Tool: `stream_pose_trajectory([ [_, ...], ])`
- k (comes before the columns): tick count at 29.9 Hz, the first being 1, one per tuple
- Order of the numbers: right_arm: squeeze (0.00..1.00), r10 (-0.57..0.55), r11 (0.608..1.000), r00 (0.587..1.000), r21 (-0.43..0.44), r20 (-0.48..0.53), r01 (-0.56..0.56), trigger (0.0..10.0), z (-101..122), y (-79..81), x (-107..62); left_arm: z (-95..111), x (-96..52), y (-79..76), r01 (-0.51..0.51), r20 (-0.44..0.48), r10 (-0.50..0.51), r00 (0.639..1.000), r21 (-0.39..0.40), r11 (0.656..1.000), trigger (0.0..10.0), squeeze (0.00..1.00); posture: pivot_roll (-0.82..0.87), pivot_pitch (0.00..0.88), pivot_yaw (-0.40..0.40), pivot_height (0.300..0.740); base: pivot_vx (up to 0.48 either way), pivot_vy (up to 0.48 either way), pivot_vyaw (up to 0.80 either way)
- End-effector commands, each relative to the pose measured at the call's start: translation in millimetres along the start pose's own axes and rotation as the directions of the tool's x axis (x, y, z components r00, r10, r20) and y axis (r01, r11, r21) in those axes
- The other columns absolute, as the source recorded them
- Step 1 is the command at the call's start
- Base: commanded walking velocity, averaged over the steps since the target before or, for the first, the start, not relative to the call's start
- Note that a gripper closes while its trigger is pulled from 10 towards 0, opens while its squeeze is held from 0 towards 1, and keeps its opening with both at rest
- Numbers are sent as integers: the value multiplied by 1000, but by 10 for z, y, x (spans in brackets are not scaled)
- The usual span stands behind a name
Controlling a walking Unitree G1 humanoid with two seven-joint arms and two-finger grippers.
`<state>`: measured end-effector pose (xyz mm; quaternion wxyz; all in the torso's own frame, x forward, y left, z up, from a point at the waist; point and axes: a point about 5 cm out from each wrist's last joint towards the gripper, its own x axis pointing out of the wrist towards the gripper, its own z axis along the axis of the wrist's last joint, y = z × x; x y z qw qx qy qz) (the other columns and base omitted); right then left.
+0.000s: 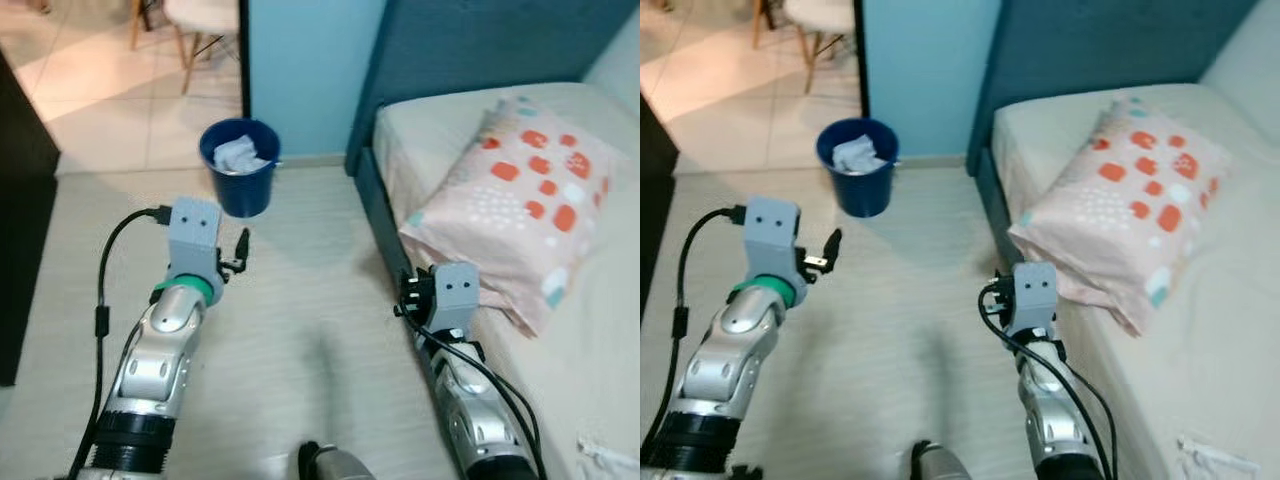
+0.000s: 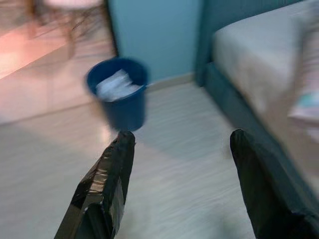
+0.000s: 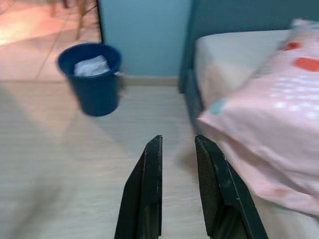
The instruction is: Clean up the room
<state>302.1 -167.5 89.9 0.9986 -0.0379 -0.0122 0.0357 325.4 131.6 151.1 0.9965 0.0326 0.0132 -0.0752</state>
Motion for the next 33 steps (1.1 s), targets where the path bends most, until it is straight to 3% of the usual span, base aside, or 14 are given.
stream_pose_trajectory([
  [1, 0, -16, 1000, 1000, 15, 5, 16, 10000, 0, -32, -17, -57, 6, -42, 21, -17, -21, 1000, -4, 1000, 10000, 0, -93, 59, 17, 740, 0, 0, -788],
  [11, 0, -9, 1000, 999, 26, 43, 8, 10000, 95, -17, 21, 142, 70, -101, 10, 59, -8, 998, -33, 999, 10000, 0, -92, 56, 12, 740, 0, 0, -788],
  [17, 0, -12, 999, 998, 41, 56, 10, 10000, 140, -25, 1, 367, 105, -177, 41, 139, -22, 990, -139, 989, 10000, 0, -106, 57, 13, 740, 0, 0, -788],
  [33, 0, -70, 997, 997, 20, 43, 70, 10000, 134, -108, -47, 471, 136, -539, 210, 190, -187, 964, -108, 972, 10000, 0, -144, 46, 30, 740, 0, 0, -779],
])
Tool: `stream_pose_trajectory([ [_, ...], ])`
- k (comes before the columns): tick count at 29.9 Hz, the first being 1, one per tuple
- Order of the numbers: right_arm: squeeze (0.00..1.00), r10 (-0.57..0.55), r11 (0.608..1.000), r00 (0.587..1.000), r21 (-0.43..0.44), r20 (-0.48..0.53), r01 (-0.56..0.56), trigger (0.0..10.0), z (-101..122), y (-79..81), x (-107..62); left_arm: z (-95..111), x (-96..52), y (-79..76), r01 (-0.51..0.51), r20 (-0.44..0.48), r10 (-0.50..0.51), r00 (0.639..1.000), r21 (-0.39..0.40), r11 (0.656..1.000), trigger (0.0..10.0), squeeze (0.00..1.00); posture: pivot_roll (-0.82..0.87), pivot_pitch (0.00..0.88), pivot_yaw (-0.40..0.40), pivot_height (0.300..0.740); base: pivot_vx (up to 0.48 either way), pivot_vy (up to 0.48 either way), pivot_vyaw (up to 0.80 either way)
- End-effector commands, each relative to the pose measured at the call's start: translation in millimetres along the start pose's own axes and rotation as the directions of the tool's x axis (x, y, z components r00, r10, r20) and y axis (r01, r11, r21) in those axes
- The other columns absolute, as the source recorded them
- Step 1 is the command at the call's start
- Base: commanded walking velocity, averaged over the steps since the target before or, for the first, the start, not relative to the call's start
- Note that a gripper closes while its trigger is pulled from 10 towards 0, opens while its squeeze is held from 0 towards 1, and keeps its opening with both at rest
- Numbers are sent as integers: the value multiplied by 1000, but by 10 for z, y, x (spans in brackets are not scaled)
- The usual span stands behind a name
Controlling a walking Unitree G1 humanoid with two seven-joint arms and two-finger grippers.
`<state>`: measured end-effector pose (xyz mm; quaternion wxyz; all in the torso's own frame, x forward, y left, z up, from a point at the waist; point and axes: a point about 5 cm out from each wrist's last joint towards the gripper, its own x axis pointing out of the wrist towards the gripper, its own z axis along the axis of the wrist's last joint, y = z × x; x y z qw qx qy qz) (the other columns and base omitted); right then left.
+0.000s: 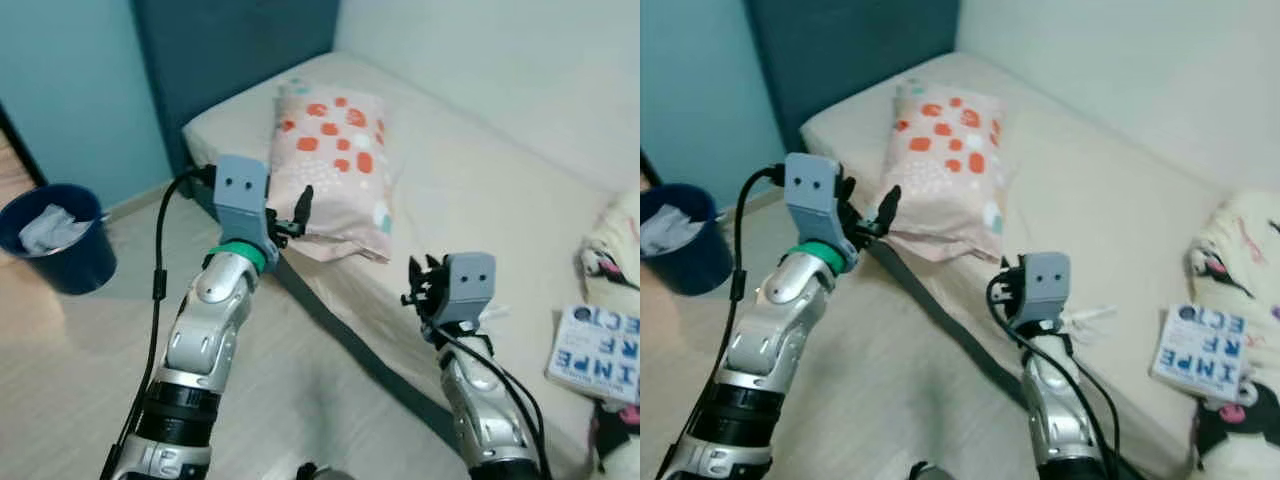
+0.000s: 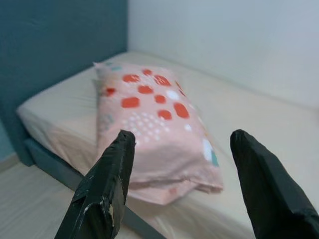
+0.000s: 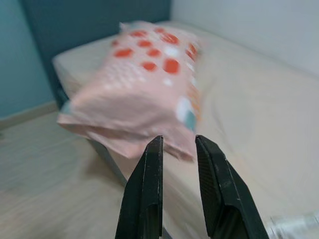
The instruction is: Clean up the room
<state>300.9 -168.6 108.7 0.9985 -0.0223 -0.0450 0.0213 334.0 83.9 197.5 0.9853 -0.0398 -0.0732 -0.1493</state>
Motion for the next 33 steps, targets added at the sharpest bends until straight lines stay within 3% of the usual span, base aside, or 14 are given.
stream_pose_trajectory([
  [1, 0, -38, 999, 999, -12, -21, 38, 10000, -49, -86, -39, -40, 4, -107, 54, -12, -54, 998, -5, 999, 10000, 0, -144, 46, 30, 740, 0, 0, -775],
  [7, 0, -150, 988, 989, -28, 0, 150, 10000, -8, -254, -31, -59, -7, -239, 130, -15, -130, 991, -20, 991, 10000, 0, -150, 42, 35, 740, 0, 0, -775],
  [10, 0, -311, 949, 950, -41, 32, 312, 10000, 34, -444, -60, -54, -13, -293, 151, -5, -151, 988, -27, 988, 10000, 0, -154, 42, 40, 740, 0, 0, -775],
  [13, 0, -370, 928, 928, -34, 42, 371, 10000, 46, -525, -85, -55, -15, -298, 153, -4, -153, 988, -29, 988, 10000, 0, -155, 43, 40, 740, 0, 0, -775],
  [14, 0, -421, 906, 905, -8, 53, 422, 10000, 60, -604, -116, -67, -20, -287, 149, -3, -149, 989, -9, 989, 10000, 0, -155, 44, 40, 740, 0, 0, -775],
  [17, 0, -448, 894, 892, 51, 67, 445, 10000, 84, -656, -140, -82, -28, -246, 134, -1, -134, 991, 46, 990, 10000, 0, -156, 44, 40, 740, 0, 0, -775],
  [18, 0, -451, 890, 889, 108, 80, 442, 10000, 108, -673, -150, -100, -38, -192, 115, 1, -116, 993, 111, 987, 10000, 0, -154, 45, 36, 740, 0, 0, -775],
  [21, 0, -384, 913, 913, 204, 137, 353, 10000, 215, -566, -92, -201, -100, 145, 7, -19, -2, 1000, 289, 957, 10000, 0, -145, 47, 27, 740, 0, 0, -779],
  [25, 0, -330, 934, 929, 202, 171, 294, 10000, 280, -464, -43, -265, -145, 340, -55, -46, 74, 996, 324, 944, 10000, 0, -138, 47, 17, 740, 0, 0, -781],
  [28, 0, -228, 961, 956, 199, 183, 191, 10000, 318, -281, 44, -310, -228, 569, -157, -47, 187, 981, 372, 915, 10000, 0, -66, 51, -52, 740, 0, 0, -781],
  [29, 0, -228, 961, 956, 199, 183, 191, 10000, 318, -281, 44, -310, -228, 569, -157, -47, 187, 981, 372, 915, 10000, 0, -66, 51, -52, 740, 0, 0, -781],
  [31, 0, -83, 981, 981, 188, 173, 50, 10000, 324, -26, 185, -310, -368, 778, -280, -27, 311, 950, 369, 886, 10000, 0, -3, 59, -114, 740, 0, 0, -781],
  [32, 0, -83, 981, 981, 188, 173, 50, 10000, 324, -26, 185, -310, -368, 778, -280, -27, 311, 950, 369, 886, 10000, 0, -3, 59, -114, 740, 0, 0, -781],
  [33, 0, -19, 983, 986, 184, 168, -12, 10000, 333, 88, 254, -307, -437, 837, -323, -18, 354, 935, 367, 872, 10000, 0, 28, 62, -134, 740, 0, 0, -781],
])
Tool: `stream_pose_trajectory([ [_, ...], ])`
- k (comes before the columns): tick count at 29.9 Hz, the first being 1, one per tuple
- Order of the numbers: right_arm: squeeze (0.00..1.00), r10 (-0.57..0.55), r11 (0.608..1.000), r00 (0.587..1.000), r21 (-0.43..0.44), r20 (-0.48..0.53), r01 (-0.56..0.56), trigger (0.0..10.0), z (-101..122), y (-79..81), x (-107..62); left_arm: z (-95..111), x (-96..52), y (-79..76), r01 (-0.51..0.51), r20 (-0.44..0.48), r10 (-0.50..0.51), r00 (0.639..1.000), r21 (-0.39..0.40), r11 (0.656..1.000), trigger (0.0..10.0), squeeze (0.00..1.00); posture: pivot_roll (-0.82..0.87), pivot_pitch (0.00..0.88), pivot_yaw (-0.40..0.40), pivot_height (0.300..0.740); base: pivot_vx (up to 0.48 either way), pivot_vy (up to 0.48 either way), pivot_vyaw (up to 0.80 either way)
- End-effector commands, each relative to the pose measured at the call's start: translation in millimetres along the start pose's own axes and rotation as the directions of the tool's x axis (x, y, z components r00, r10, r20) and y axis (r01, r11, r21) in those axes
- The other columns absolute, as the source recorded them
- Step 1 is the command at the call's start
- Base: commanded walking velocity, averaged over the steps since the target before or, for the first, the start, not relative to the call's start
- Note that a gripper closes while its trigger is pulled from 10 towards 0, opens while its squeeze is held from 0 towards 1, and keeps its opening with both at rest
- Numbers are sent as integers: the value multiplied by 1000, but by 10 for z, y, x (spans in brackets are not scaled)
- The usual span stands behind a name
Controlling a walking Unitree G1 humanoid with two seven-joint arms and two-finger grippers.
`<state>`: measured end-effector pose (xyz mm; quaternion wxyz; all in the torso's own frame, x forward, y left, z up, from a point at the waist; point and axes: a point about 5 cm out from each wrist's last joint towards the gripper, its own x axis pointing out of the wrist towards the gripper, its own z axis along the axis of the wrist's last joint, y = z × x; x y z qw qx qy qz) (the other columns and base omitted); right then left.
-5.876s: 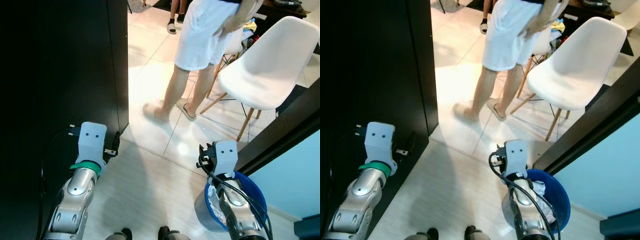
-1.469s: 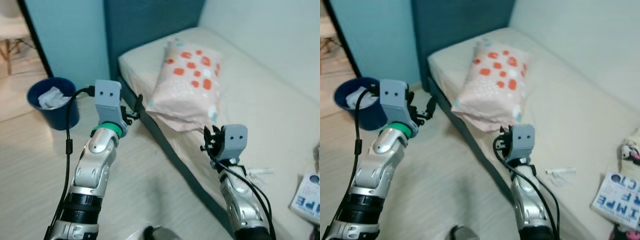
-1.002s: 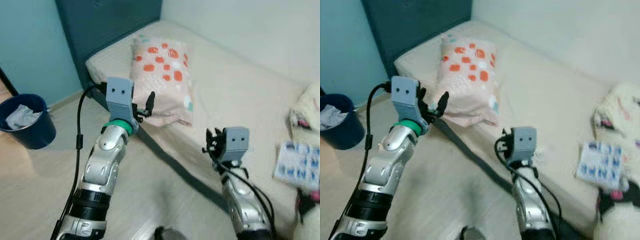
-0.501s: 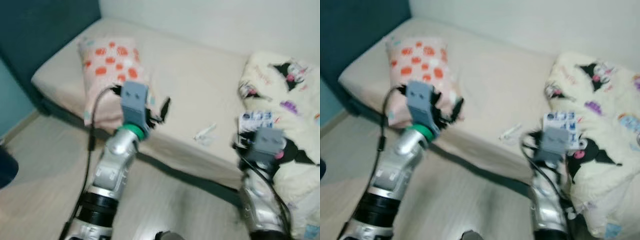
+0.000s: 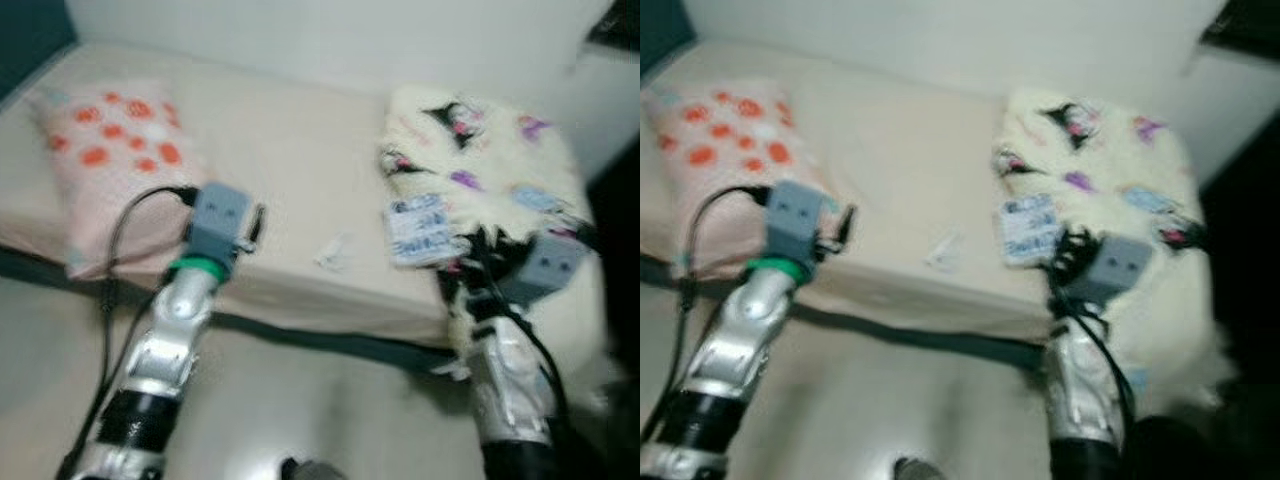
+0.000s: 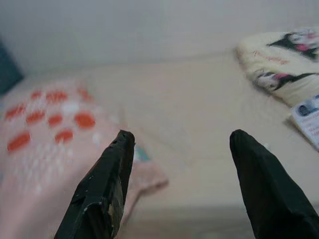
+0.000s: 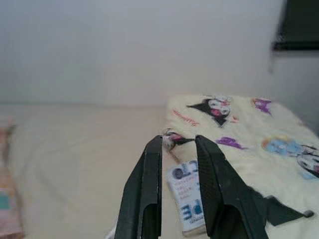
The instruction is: Clean up the room
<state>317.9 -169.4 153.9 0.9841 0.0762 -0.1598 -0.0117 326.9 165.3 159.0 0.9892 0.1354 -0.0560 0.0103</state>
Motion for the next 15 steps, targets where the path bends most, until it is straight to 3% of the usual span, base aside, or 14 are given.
stream_pose_trajectory([
  [1, 0, 69, 998, 995, 5, -70, -69, 10000, -128, 104, 8, -48, -53, 69, -56, -21, 56, 998, 2, 998, 10000, 0, 28, 62, -134, 740, 0, 0, -781],
  [3, 0, 69, 998, 995, 5, -70, -69, 10000, -128, 104, 8, -48, -53, 69, -56, -21, 56, 998, 2, 998, 10000, 0, 28, 62, -134, 740, 0, 0, -781],
  [6, 0, 173, 985, 980, 39, -98, -170, 10000, -182, 321, 104, -51, -151, 184, -123, -7, 123, 992, 23, 992, 10000, 0, 100, 76, -174, 740, 0, 0, -781],
  [7, 0, 173, 985, 980, 39, -98, -170, 10000, -182, 321, 104, -51, -151, 184, -123, -7, 123, 992, 23, 992, 10000, 0, 100, 76, -174, 740, 0, 0, -781],
  [10, 0, 263, 964, 958, 81, -116, -255, 10000, -231, 536, 166, 39, -235, 352, -190, 61, 187, 980, 47, 981, 10000, 0, 119, 75, -185, 740, 0, 0, -781],
  [15, 0, 268, 962, 957, 85, -107, -260, 10000, -221, 561, 158, 128, -186, 342, -176, 117, 167, 979, 66, 982, 10000, 0, 104, 66, -172, 740, 0, 0, -781],
])
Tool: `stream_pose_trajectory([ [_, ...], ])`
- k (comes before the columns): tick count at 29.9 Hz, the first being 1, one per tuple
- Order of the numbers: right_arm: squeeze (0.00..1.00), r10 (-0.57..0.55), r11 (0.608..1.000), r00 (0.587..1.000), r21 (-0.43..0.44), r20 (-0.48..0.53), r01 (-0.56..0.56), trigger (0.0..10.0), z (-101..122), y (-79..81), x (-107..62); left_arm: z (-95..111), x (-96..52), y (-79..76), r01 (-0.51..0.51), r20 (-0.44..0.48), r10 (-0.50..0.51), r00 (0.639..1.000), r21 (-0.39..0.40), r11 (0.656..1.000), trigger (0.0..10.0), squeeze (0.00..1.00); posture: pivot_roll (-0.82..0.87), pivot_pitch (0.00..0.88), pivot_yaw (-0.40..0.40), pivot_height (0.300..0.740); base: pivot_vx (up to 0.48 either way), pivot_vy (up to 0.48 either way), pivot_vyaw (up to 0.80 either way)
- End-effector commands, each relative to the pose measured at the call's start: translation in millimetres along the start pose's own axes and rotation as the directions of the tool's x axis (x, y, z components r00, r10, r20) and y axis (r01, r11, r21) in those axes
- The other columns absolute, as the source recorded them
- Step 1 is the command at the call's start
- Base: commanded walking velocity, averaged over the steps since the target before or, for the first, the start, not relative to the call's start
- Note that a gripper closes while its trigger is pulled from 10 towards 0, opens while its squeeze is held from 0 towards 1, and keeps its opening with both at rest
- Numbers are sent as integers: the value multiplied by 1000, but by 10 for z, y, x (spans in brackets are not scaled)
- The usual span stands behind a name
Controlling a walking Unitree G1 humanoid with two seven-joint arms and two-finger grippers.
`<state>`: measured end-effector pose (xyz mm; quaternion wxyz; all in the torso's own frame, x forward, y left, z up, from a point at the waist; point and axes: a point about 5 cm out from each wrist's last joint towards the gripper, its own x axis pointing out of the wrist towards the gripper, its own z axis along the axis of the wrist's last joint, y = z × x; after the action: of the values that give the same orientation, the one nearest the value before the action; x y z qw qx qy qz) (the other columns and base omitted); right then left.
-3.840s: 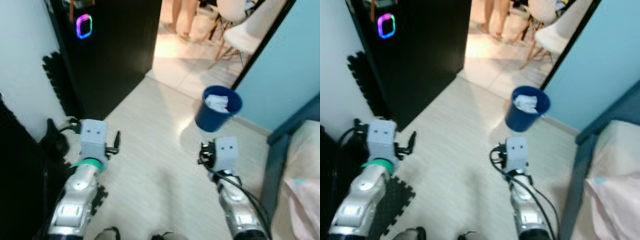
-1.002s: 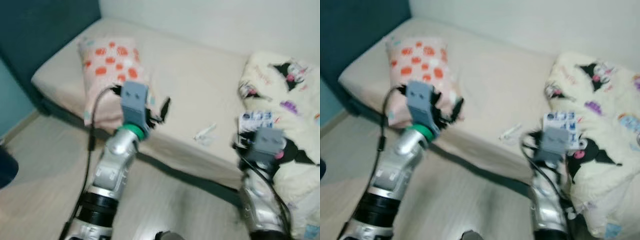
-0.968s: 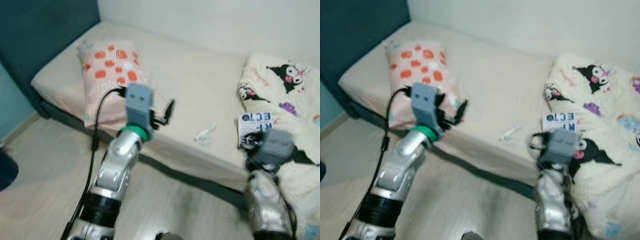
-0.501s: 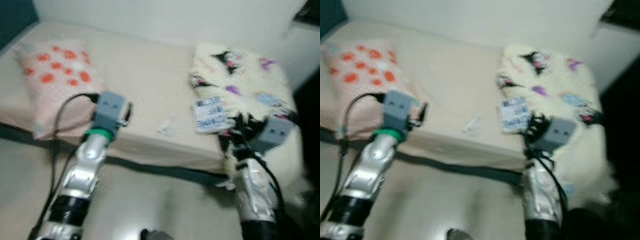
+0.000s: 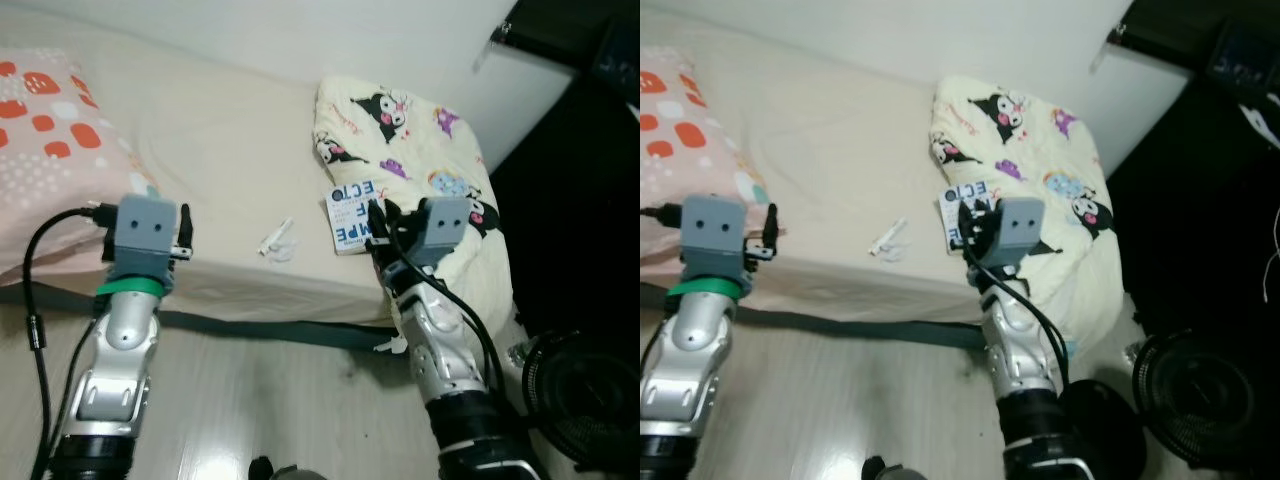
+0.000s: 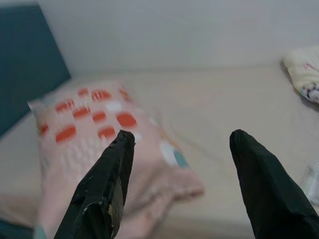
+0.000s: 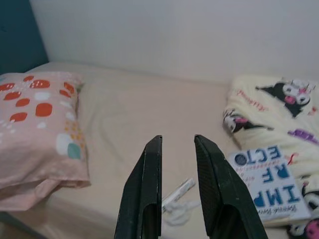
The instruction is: Clean up the room
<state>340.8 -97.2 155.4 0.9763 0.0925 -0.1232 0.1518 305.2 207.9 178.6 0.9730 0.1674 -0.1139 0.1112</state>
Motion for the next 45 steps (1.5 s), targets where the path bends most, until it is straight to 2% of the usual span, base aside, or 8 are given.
stream_pose_trajectory([
  [1, 0, -63, 998, 998, -14, -11, 62, 10000, -34, -190, -95, 106, 41, -209, 69, 59, -69, 996, -1, 998, 10000, 0, 87, 62, -152, 740, 0, 0, -781],
  [4, 0, -112, 993, 994, -27, 9, 112, 10000, 4, -298, -129, 173, 106, -310, 111, 88, -110, 990, -13, 994, 10000, 0, 50, 65, -121, 740, 0, 0, -781],
  [10, 0, -153, 987, 988, -43, 36, 154, 10000, 63, -415, -148, 207, 144, -362, 132, 95, -128, 987, -44, 990, 10000, 0, 37, 66, -115, 740, 0, 0, -781],
  [17, 0, -142, 987, 988, -63, 54, 145, 10000, 125, -443, -109, 233, 153, -382, 127, 90, -120, 989, -81, 989, 10000, 0, 33, 70, -125, 740, 0, 0, -781],
  [22, 0, -116, 989, 992, -88, 49, 120, 10000, 136, -424, -66, 227, 177, -391, 97, 83, -90, 992, -86, 992, 10000, 0, 43, 67, -127, 740, 0, 0, -469],
  [33, 0, -43, 992, 999, -120, 17, 44, 10000, 59, -247, -72, 155, 232, -369, 42, 58, -37, 998, -90, 995, 10000, 0, 23, 54, -116, 740, 430, 0, 0],
  [37, 0, -42, 985, 999, -170, 8, 42, 10000, 54, -255, -77, 144, 246, -387, 35, 49, -30, 998, -96, 995, 10000, 0, 15, 49, -116, 740, 332, 0, 119],
  [45, 0, -38, 986, 999, -161, 4, 38, 10000, 42, -278, -78, 128, 269, -415, 27, 47, -23, 999, -102, 994, 10000, 0, 21, 24, -126, 740, 315, 0, 231],
])
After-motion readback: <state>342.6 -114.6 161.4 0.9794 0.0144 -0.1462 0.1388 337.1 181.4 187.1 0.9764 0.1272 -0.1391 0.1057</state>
